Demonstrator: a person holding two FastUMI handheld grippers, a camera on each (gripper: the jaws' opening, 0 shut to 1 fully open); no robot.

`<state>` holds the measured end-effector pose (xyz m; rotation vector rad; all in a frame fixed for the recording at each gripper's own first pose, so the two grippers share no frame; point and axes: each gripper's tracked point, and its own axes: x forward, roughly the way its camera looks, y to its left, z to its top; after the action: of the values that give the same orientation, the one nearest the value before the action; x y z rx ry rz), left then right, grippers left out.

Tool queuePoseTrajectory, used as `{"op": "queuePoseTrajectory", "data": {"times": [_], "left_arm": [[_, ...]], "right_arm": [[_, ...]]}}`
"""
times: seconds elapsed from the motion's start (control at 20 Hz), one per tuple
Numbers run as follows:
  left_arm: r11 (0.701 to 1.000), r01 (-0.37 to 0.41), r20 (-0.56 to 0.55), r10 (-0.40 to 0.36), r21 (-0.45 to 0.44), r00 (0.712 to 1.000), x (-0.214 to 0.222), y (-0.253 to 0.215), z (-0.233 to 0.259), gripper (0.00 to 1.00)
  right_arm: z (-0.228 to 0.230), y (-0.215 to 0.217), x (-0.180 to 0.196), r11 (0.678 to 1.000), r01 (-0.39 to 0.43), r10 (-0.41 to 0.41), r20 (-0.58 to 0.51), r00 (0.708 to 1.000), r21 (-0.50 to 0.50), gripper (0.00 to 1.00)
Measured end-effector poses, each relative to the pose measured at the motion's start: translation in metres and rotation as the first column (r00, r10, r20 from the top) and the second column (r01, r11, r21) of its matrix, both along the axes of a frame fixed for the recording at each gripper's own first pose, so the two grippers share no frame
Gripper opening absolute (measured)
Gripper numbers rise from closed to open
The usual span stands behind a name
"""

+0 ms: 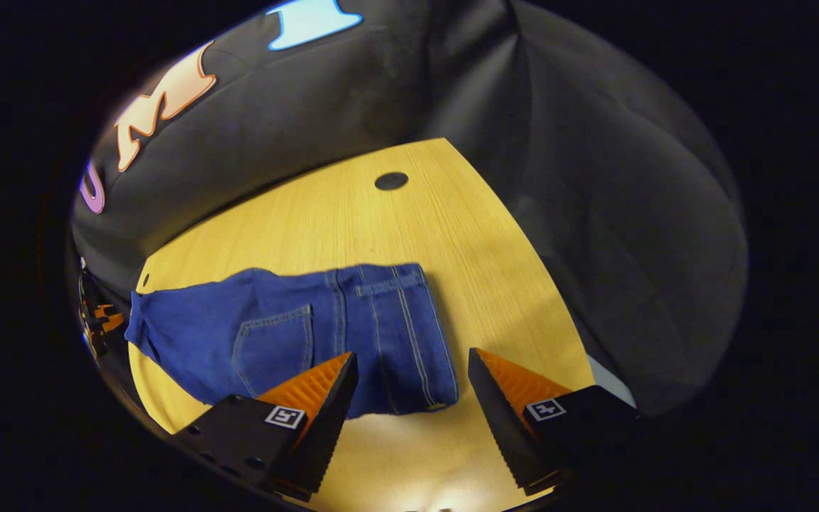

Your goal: Grasp the waist and the cuffs of the jeans and fold them to make the two legs overlap; first hold the waist and fold one-third of the jeans toward the cuffs, then hold the cuffs and fold the remaining one-third in the same direction to finish folding.

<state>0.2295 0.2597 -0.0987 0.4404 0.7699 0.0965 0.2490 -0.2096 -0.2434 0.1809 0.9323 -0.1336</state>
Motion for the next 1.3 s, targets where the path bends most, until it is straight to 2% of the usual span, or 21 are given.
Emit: {"op": "queuePoseTrajectory", "data": {"times": [0.05,0.15,0.25,0.35,0.45,0.5,0.55,0.6,0.65,0.7,0.8,0.85,0.95,1.15,1.2,1.3], "left_arm": [[1.0,-0.013,-0.005,0.013,-0.011,1.0,-0.011,-0.002,-0.004,0.95],[0.994,-0.033,0.007,0.034,-0.108,0.999,-0.035,-0.018,-0.011,0.95],[0.98,-0.057,0.049,0.067,-0.192,0.997,-0.048,-0.031,-0.005,0.95],[0.975,-0.069,0.099,0.092,-0.213,0.991,-0.041,-0.027,-0.004,0.95],[0.975,-0.09,0.127,0.117,-0.203,0.985,-0.038,-0.025,-0.003,0.95],[0.975,-0.099,0.134,0.127,-0.199,0.983,-0.038,-0.024,-0.003,0.95],[0.975,-0.11,0.147,0.14,-0.194,0.979,-0.036,-0.022,-0.003,0.95],[0.973,-0.128,0.163,0.16,-0.191,0.974,-0.035,-0.02,-0.001,0.95],[0.97,-0.15,0.173,0.184,-0.192,0.968,-0.034,-0.018,-0.001,0.95],[0.961,-0.177,0.185,0.218,-0.211,0.958,-0.033,-0.017,-0.002,0.95],[0.939,-0.234,0.197,0.286,-0.252,0.938,-0.031,-0.011,-0.004,0.95],[0.928,-0.258,0.198,0.316,-0.269,0.928,-0.03,-0.008,-0.006,0.95],[0.906,-0.305,0.196,0.369,-0.295,0.909,-0.03,-0.004,-0.011,0.95],[0.871,-0.38,0.183,0.448,-0.312,0.875,-0.024,0.005,-0.016,0.95],[0.864,-0.401,0.185,0.467,-0.305,0.865,-0.024,0.007,-0.017,0.95],[0.852,-0.41,0.183,0.482,-0.326,0.857,-0.02,0.003,-0.015,0.95]], "right_arm": [[-0.009,0.002,-0.001,1.0,-0.002,0.002,-0.01,1.0,0.022,0.97],[-0.016,0.006,-0.003,0.996,-0.009,0.01,-0.015,1.0,0.089,0.97],[-0.03,0.005,-0.006,0.994,-0.018,0.022,-0.035,0.999,0.111,0.97],[-0.031,0.008,0.003,0.993,-0.025,0.028,-0.017,0.999,0.118,0.98],[-0.034,0.011,0.002,0.994,-0.057,0.059,-0.013,0.998,0.089,0.83],[-0.034,0.016,-0.005,0.993,-0.078,0.081,-0.035,0.996,0.084,0.84],[-0.037,0.022,0.001,0.992,-0.086,0.088,-0.02,0.996,0.087,0.72],[-0.043,0.028,-0.002,0.991,-0.084,0.089,-0.05,0.995,0.102,0.59],[-0.041,0.026,0.005,0.994,-0.074,0.076,-0.023,0.997,0.082,0.46],[-0.043,0.026,0.001,0.994,-0.08,0.084,-0.04,0.996,0.075,0.33],[-0.038,0.024,0.005,0.996,-0.052,0.054,-0.022,0.998,0.068,0.22],[-0.038,0.024,0.004,0.997,-0.011,0.014,-0.031,0.999,0.082,0.06],[-0.035,0.024,0.004,0.997,0.012,-0.009,-0.035,0.999,0.075,0.04],[-0.025,0.022,0.008,1.0,0.023,-0.023,-0.001,1.0,-0.018,0.0],[-0.021,0.021,0.009,0.999,0.036,-0.036,0.006,0.999,-0.026,0.02],[-0.009,0.02,0.01,0.997,0.065,-0.064,0.033,0.997,-0.03,0.0]]}}
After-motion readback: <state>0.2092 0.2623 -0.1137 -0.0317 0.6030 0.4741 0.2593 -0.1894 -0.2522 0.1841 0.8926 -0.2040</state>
